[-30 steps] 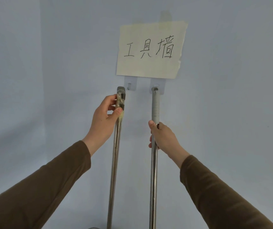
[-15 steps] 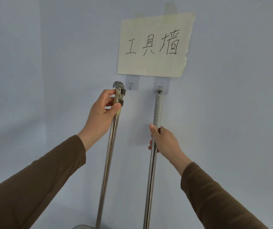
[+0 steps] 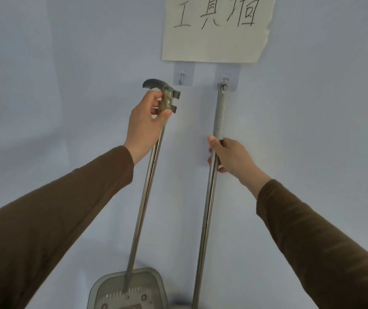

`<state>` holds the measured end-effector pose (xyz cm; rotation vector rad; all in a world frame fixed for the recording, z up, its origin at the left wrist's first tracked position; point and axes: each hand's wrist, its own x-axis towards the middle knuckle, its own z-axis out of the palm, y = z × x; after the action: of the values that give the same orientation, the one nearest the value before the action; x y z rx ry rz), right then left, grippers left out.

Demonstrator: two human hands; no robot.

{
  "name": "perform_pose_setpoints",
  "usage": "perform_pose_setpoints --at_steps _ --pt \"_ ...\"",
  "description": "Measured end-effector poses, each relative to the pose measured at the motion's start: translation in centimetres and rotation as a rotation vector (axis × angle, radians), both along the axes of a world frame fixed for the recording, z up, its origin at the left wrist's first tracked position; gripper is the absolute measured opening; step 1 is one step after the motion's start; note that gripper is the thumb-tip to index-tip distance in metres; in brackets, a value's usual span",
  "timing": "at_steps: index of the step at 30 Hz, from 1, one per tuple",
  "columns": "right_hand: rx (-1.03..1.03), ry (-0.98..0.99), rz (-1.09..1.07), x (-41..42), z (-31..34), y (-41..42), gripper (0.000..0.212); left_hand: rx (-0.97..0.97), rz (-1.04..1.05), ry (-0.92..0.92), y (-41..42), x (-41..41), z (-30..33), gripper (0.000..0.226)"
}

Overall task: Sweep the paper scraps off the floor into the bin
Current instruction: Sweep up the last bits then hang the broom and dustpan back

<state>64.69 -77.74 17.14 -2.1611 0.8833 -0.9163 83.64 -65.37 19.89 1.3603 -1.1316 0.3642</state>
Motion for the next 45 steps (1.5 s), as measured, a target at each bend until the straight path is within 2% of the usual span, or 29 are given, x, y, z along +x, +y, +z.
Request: perform_pose_setpoints --at_steps 9,20,28,33,45 --pt "-0.102 0.103 -0.030 0.0 -0.7 -1.4 0.061 -0.030 -0.080 -0.049 -0.7 -0.9 0.5 0.028" --pt "-0.104 0.085 -0.014 0.0 -1.0 -1.7 0.062 -0.031 0.050 -0.136 -3.9 -1.7 1.9 0.034" --pt "-0.111 0.077 -0.014 0.0 -1.2 -1.7 0.066 -0.057 0.068 -0.083 -5.2 -1.0 2.5 0.035" --pt "-0.118 0.062 -0.015 0.1 -1.2 -1.8 0.065 -0.081 0.102 -0.107 -5.8 -0.5 3.0 0.028" --pt "-0.118 0.074 -0.031 0.0 -1.2 -1.5 0.065 -0.093 0.031 -0.011 -6.1 -0.5 1.7 0.033"
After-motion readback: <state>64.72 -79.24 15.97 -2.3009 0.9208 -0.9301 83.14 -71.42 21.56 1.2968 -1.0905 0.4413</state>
